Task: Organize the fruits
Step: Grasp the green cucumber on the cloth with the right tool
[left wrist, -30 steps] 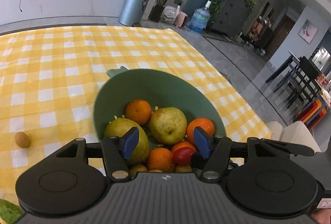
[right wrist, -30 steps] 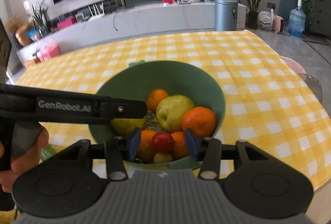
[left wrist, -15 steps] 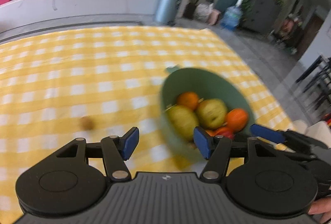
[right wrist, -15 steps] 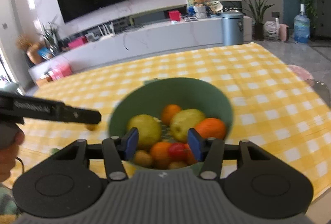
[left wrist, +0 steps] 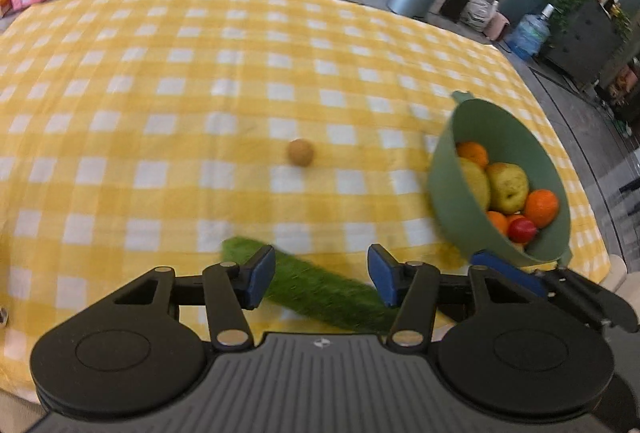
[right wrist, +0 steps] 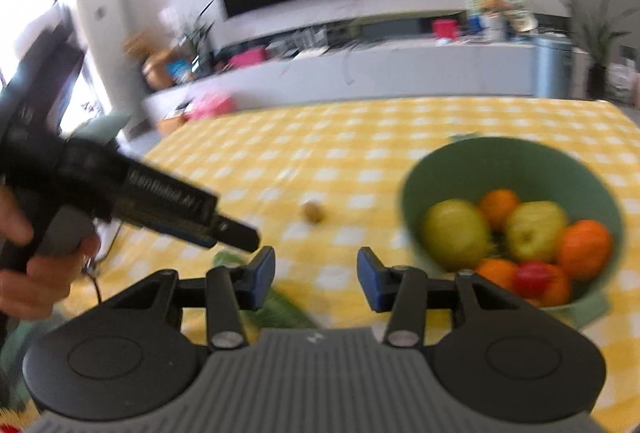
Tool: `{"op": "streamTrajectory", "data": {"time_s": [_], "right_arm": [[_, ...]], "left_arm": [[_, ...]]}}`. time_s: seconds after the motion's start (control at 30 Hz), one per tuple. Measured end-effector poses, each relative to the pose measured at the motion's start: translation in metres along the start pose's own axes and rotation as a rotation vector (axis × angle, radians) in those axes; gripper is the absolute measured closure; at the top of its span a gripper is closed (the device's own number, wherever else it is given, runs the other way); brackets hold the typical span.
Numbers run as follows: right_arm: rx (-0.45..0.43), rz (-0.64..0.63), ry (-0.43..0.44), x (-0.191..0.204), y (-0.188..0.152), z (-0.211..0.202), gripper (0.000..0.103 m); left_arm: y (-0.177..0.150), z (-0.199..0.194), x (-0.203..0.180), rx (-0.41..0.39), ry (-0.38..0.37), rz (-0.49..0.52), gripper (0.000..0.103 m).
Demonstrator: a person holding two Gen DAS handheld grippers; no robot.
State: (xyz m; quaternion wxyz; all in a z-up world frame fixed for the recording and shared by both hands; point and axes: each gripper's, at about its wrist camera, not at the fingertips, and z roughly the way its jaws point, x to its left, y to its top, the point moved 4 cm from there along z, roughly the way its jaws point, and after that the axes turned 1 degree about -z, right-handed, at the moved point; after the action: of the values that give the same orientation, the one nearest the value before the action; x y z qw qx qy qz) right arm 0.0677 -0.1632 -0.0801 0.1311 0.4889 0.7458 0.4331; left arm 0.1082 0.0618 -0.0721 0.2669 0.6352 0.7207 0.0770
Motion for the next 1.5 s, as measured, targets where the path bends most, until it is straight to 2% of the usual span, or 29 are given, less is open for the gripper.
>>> {"op": "streamTrajectory", "data": {"time_s": [0.13,0.33,0.47,0.57,0.67,1.0,1.2,1.3,1.5], "right_arm": [[0.084,-0.094,0.012,0.021,-0.008,0.031,0.059],[0.155,-0.226,0.043,0.043,-0.014,0.063,0.058],[0.197,-0.270,0.064,0.048,-0.017,0.085,0.057],[0.216,-0.290,0.085,0.051,-0.017,0.099,0.052],[0.227,-0.305,0.099,0.053,-0.018,0.109,0.051],[0.246,-0.301,0.117,0.050,-0.023,0.120,0.052],[0.235,-0.312,0.101,0.051,-0.024,0.118,0.058],[0.208,-0.270,0.090,0.045,-0.020,0.113,0.064],[0.145,-0.132,0.025,0.021,-0.007,0.103,0.068]], "left_arm": [[-0.008,0.004,0.015,0.015,-0.020,-0.032,0.041],[-0.011,0.009,0.037,-0.005,-0.025,-0.089,0.041],[-0.009,0.011,0.046,-0.032,-0.035,-0.120,0.041],[-0.006,0.010,0.050,-0.049,-0.041,-0.129,0.041],[-0.004,0.012,0.055,-0.053,-0.033,-0.145,0.041],[-0.002,0.019,0.060,-0.049,-0.009,-0.147,0.041],[0.002,0.013,0.053,-0.111,-0.005,-0.107,0.041],[0.004,0.012,0.051,-0.132,-0.015,-0.102,0.041],[0.011,0.018,0.049,-0.156,0.001,-0.087,0.041]]}}
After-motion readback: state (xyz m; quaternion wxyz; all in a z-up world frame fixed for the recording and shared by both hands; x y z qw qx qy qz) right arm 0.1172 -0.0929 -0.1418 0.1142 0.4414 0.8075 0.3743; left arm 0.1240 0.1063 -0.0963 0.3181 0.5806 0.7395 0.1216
